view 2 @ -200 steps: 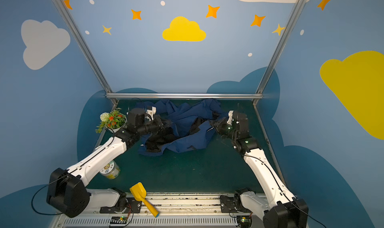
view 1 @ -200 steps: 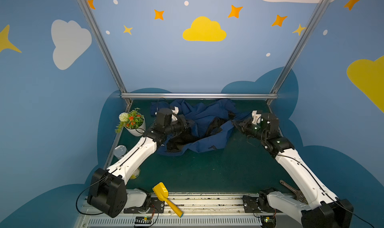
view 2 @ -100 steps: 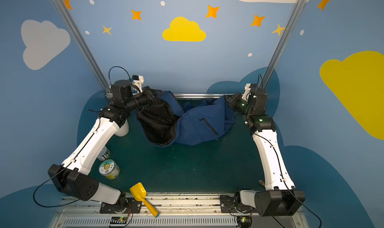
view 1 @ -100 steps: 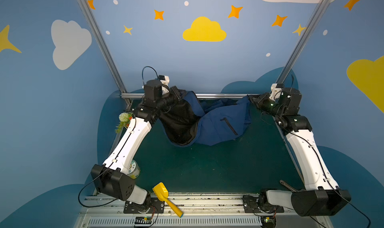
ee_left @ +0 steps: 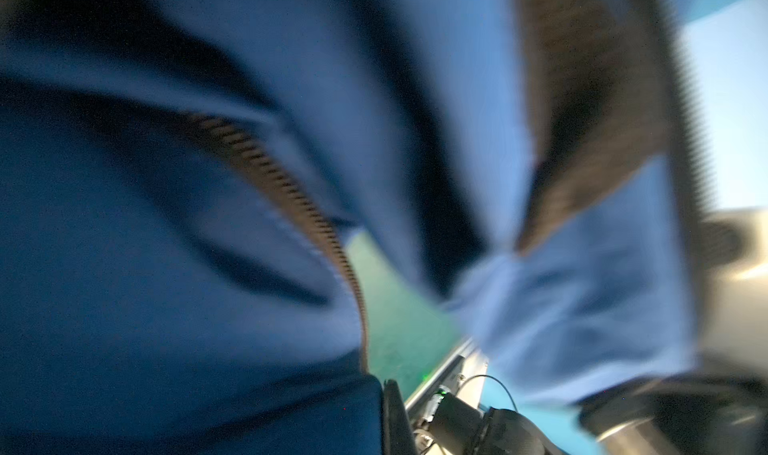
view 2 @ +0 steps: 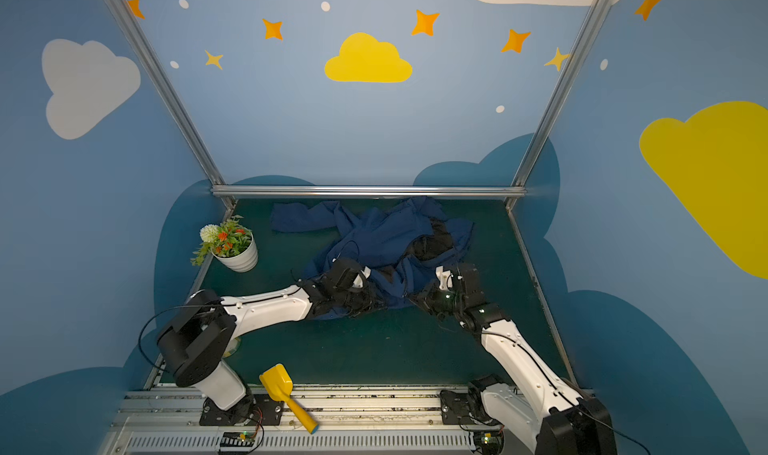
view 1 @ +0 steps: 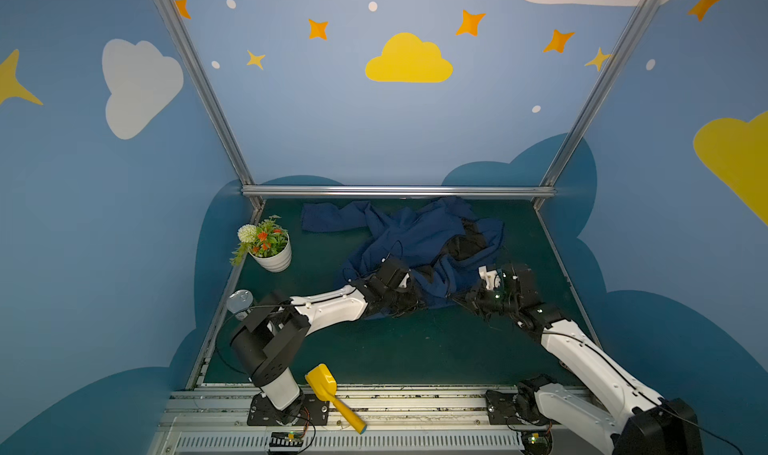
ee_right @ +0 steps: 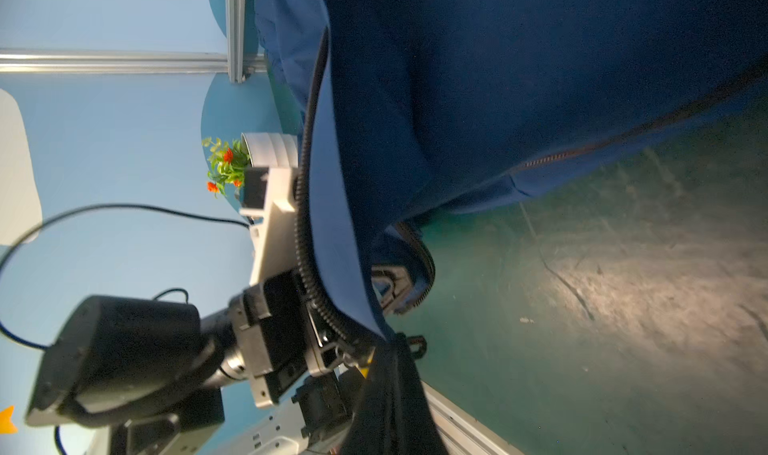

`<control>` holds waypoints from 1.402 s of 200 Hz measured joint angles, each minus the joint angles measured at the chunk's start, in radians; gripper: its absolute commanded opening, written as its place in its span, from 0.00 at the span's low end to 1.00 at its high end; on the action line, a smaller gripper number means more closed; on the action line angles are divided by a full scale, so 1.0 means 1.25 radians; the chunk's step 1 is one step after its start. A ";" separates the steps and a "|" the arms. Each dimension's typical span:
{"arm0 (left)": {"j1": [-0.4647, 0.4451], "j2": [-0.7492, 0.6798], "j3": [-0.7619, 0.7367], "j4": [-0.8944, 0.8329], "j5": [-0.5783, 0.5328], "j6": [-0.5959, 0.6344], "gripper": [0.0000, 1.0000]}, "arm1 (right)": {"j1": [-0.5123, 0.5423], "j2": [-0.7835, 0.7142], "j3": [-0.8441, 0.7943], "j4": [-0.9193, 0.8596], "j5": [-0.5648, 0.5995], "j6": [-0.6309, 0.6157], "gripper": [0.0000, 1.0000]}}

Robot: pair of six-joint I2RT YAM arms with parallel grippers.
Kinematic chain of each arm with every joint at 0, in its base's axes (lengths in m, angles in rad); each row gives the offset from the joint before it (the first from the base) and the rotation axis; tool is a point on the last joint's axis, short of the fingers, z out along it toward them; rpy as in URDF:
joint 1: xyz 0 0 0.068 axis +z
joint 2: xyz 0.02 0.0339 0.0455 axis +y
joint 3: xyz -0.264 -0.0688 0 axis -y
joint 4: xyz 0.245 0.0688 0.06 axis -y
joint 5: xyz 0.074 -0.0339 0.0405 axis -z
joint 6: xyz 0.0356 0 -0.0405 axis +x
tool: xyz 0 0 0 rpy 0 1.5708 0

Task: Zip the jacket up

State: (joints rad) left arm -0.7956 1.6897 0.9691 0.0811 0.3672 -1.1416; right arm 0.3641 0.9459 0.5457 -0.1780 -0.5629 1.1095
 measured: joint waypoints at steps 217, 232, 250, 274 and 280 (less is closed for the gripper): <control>0.083 -0.066 0.212 -0.182 0.018 0.143 0.03 | -0.019 -0.065 0.035 0.095 -0.019 0.011 0.00; 0.081 -0.020 0.229 -0.172 0.029 0.140 0.03 | -0.009 -0.043 0.035 0.138 -0.026 0.022 0.00; 0.079 -0.001 0.237 -0.165 0.044 0.136 0.03 | -0.001 -0.015 0.036 0.189 -0.037 0.031 0.00; 0.077 0.000 0.241 -0.146 0.061 0.127 0.03 | 0.005 0.028 0.036 0.251 -0.044 0.044 0.00; 0.077 0.000 0.241 -0.140 0.065 0.122 0.03 | 0.006 0.038 0.036 0.267 -0.045 0.050 0.00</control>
State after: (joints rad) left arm -0.6994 1.6897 1.2705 -0.0937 0.4484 -0.9890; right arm 0.3714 0.9932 0.5911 0.1558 -0.6193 1.1717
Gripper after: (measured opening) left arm 0.049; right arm 0.046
